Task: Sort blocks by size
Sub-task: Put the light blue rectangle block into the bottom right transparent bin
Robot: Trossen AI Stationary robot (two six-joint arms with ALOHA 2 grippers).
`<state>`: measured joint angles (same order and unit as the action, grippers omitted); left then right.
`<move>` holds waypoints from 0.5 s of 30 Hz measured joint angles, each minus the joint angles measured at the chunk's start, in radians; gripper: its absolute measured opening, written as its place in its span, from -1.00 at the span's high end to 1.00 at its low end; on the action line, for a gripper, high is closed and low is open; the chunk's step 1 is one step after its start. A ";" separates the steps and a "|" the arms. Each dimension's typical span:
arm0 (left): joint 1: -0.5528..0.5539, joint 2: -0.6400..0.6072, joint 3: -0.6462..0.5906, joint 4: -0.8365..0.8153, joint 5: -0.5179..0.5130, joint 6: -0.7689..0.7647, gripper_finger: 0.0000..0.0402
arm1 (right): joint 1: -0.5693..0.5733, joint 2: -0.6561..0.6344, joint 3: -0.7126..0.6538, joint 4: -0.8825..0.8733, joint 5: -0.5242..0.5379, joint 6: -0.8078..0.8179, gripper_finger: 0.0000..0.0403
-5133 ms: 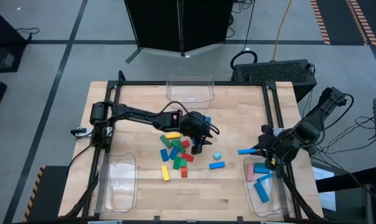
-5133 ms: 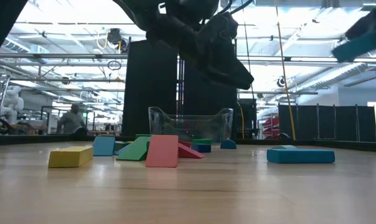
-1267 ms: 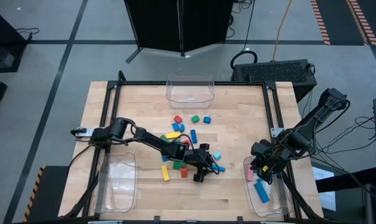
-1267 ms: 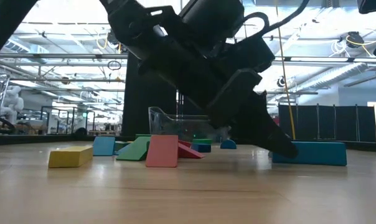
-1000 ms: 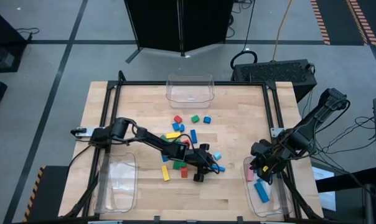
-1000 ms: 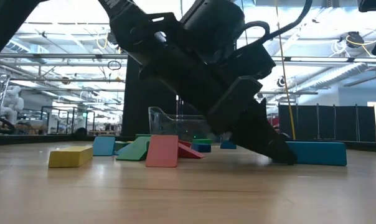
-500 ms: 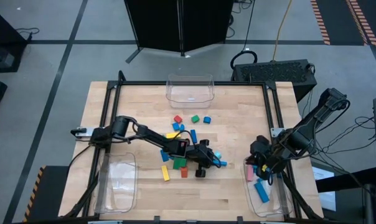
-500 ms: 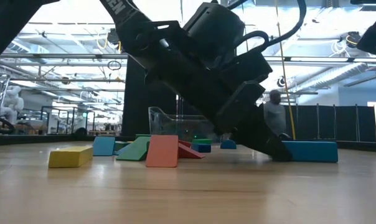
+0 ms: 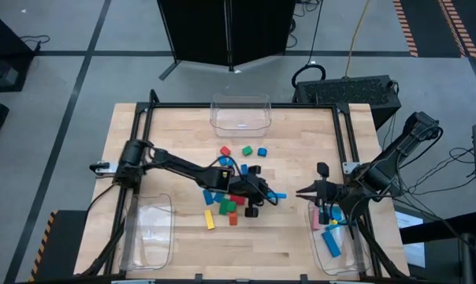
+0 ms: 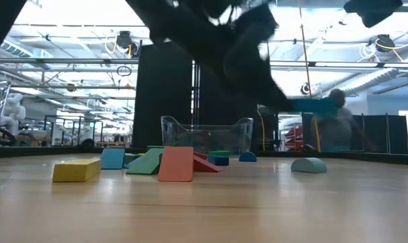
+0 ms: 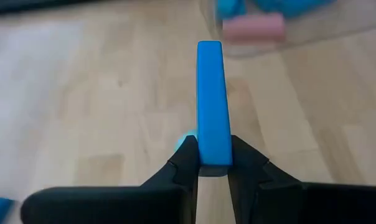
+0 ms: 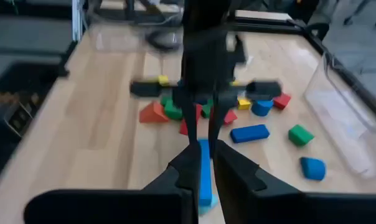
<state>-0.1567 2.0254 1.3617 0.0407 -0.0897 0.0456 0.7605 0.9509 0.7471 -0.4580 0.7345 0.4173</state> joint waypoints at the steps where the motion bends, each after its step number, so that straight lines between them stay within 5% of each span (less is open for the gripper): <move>1: 0.000 -0.017 -0.005 0.001 -0.003 0.010 0.76 | 0.000 0.009 0.000 0.009 0.001 -0.024 0.82; 15: 0.033 -0.337 -0.274 0.122 -0.046 0.015 0.76 | -0.046 0.171 0.000 0.360 0.160 -0.280 0.80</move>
<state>-0.1238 1.6882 1.0875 0.1626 -0.1352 0.0608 0.7141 1.1223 0.7467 -0.0975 0.8948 0.1371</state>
